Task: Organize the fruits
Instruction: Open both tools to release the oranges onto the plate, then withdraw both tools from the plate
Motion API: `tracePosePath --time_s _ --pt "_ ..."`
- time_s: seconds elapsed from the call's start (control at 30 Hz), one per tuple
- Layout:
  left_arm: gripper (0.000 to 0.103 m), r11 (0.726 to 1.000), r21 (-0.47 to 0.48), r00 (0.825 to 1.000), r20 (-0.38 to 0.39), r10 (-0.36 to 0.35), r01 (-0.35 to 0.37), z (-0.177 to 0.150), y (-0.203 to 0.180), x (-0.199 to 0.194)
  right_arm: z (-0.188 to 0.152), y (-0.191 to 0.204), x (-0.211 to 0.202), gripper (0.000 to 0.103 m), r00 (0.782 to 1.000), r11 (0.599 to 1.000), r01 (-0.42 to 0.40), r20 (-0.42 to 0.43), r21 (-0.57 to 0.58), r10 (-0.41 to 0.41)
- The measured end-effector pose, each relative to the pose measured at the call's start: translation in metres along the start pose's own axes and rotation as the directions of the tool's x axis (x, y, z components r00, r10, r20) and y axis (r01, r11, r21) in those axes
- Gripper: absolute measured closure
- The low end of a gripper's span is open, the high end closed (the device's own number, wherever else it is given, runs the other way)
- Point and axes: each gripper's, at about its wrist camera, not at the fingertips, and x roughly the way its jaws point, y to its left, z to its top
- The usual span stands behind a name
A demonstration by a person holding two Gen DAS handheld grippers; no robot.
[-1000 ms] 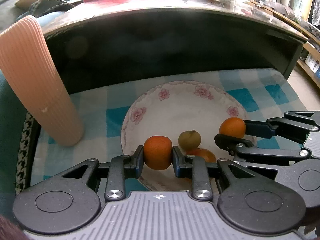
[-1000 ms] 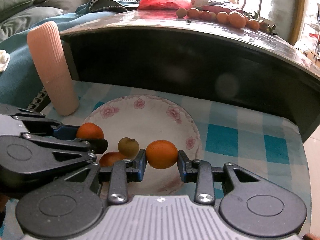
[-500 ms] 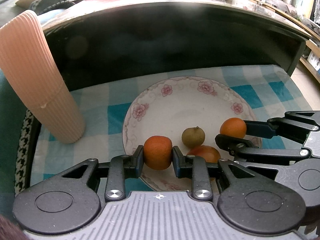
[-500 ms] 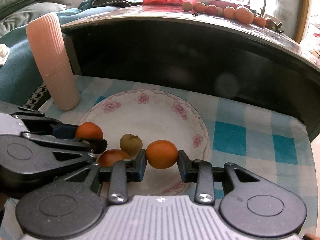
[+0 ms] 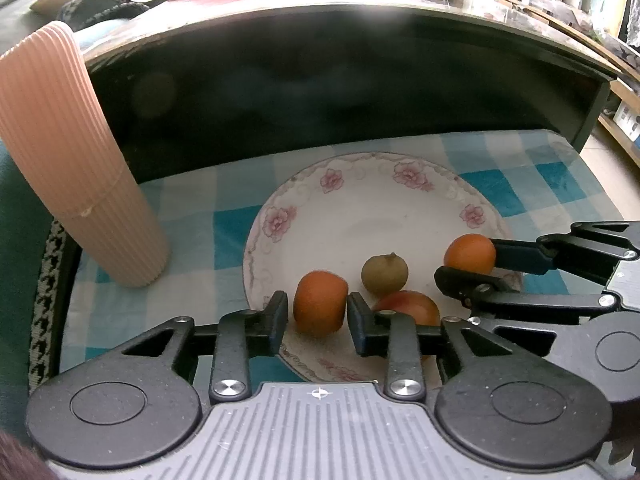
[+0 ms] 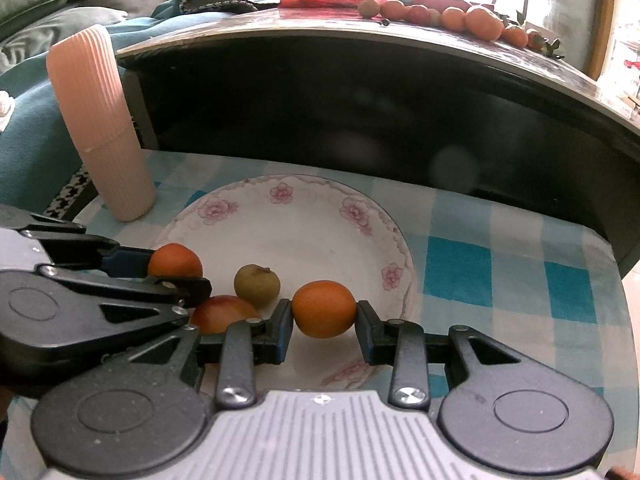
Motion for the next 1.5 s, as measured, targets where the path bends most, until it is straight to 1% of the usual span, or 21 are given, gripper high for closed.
tracePosePath --time_s 0.43,0.63,1.07,1.23,1.33,1.5 --pt "0.056 1.000 0.003 1.000 0.023 -0.002 0.002 0.001 0.001 -0.010 -0.001 -0.003 -0.001 0.054 1.000 1.000 0.020 0.005 0.014 -0.021" --pt "0.053 1.000 0.000 0.999 0.038 -0.002 0.002 0.003 0.002 -0.017 0.000 -0.002 -0.005 0.054 0.999 1.000 0.028 0.024 0.012 -0.028" --pt "0.049 0.999 0.033 0.998 0.062 -0.010 0.008 0.004 -0.002 -0.028 0.000 -0.001 -0.015 0.053 0.998 0.999 0.041 0.042 0.010 -0.041" --pt "0.047 0.999 0.048 0.997 0.074 -0.025 0.022 0.001 -0.006 -0.036 -0.001 -0.001 -0.025 0.053 0.998 0.998 0.057 0.041 0.009 -0.057" --pt "0.043 0.998 0.060 0.996 0.082 -0.036 0.031 -0.002 -0.009 -0.044 -0.003 -0.001 -0.031 0.053 0.997 0.998 0.067 0.036 0.010 -0.067" --pt "0.043 0.996 0.079 0.994 0.098 -0.056 0.049 -0.009 -0.015 -0.059 -0.008 0.000 -0.046 0.053 0.995 0.995 0.095 0.028 0.010 -0.095"
